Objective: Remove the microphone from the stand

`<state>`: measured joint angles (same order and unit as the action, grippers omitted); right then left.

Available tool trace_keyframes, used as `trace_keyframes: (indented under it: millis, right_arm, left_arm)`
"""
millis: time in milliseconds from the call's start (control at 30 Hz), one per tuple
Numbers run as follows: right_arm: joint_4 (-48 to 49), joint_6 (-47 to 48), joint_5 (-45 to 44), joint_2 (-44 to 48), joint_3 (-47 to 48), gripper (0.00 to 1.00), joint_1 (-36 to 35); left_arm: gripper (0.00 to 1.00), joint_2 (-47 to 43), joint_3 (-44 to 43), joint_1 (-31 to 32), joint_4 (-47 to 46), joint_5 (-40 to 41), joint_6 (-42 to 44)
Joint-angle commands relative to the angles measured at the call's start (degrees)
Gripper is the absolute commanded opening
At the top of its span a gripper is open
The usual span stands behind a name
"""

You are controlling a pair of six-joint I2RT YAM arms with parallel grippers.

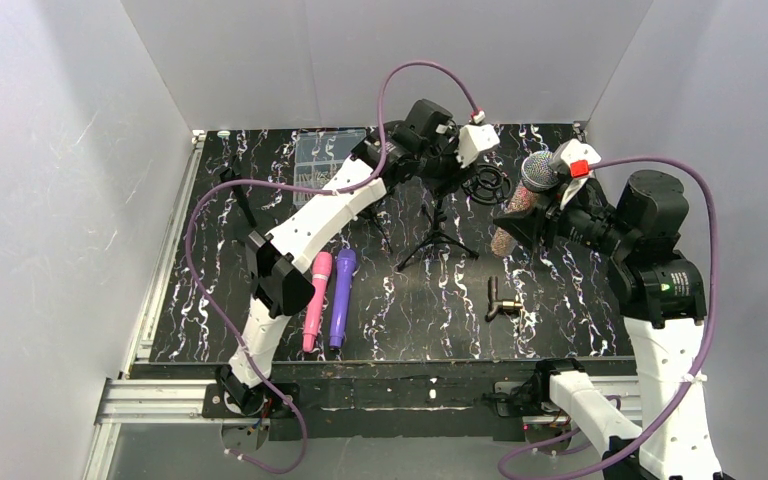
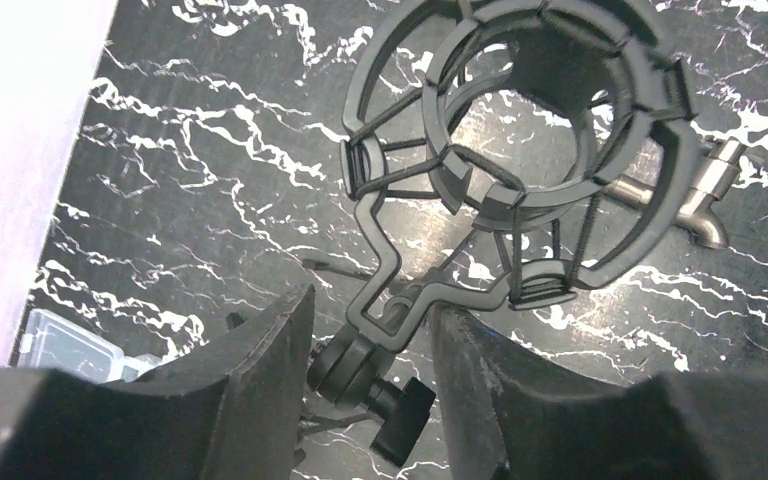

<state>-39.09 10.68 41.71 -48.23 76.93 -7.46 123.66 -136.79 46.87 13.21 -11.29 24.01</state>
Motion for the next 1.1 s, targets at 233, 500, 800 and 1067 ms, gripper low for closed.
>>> trace_keyframes:
  millis: [233, 500, 800, 1067]
  right_arm:
    - [2.88, -0.22, -0.5, 0.32, -0.28, 0.01, 0.51]
    - [3.89, -1.33, -0.05, 0.9, -1.08, 0.01, 0.83]
    - [10.38, -9.83, 8.14, -2.21, -1.84, 0.01, 0.96]
    - [26.36, -24.27, 18.85, -8.98, -5.25, 0.01, -1.48]
  left_arm:
    - [0.82, -3.92, 2.41, 0.39, 4.57, 0.73, 2.15]
    - [0.98, -10.96, 2.67, 0.39, 6.58, 1.87, 5.3]
    - [0.98, -30.28, 19.25, 0.07, 19.18, -3.48, -3.89]
    - [0.98, -41.29, 29.28, -3.19, 21.41, -18.44, -14.17]
